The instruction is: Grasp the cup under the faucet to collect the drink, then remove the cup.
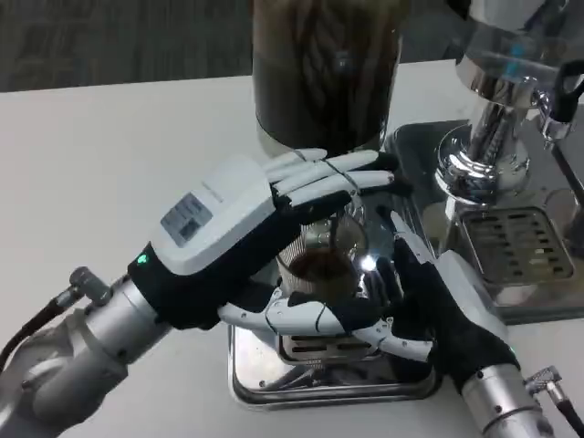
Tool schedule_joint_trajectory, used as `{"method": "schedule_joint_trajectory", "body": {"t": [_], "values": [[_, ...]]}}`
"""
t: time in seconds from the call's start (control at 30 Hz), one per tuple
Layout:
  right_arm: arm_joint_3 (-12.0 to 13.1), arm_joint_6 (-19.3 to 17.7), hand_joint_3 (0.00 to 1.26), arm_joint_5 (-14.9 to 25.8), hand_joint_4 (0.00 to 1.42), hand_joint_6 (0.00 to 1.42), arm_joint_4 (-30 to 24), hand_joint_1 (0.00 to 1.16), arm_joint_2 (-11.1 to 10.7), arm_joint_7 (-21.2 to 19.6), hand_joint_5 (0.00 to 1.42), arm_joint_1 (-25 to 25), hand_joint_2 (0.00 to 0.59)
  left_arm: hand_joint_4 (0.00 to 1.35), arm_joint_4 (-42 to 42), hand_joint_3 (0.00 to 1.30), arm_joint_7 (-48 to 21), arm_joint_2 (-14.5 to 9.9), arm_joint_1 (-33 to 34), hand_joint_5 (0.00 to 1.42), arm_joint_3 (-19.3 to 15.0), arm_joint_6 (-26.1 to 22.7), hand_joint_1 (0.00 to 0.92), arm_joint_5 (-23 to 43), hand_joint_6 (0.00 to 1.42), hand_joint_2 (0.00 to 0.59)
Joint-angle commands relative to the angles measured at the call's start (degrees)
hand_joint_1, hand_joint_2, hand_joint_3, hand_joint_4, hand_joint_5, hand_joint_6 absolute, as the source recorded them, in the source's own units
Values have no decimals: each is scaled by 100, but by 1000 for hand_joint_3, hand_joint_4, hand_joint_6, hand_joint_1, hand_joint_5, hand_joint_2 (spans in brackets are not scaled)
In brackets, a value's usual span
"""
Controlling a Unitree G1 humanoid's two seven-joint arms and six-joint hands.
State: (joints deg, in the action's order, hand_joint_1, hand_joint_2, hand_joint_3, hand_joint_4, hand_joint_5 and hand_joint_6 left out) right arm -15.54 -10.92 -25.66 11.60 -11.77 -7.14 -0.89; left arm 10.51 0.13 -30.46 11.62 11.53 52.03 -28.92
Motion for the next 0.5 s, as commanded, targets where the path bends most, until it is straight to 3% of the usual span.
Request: {"method": "schedule_joint_trajectory", "body": {"t": [0.03, 0.5], "values": [[-44, -61, 0, 59, 0, 65, 41, 549, 61, 84, 0, 11, 201, 142, 20, 269, -109, -94, -285, 336, 41, -181, 0, -300, 230, 174], [10, -92, 0, 68, 0, 64, -71, 539, 63, 18, 0, -116, 207, 114, -266, 239, 723, 128, -413, 314, -795, -377, 0, -193, 227, 188]]}}
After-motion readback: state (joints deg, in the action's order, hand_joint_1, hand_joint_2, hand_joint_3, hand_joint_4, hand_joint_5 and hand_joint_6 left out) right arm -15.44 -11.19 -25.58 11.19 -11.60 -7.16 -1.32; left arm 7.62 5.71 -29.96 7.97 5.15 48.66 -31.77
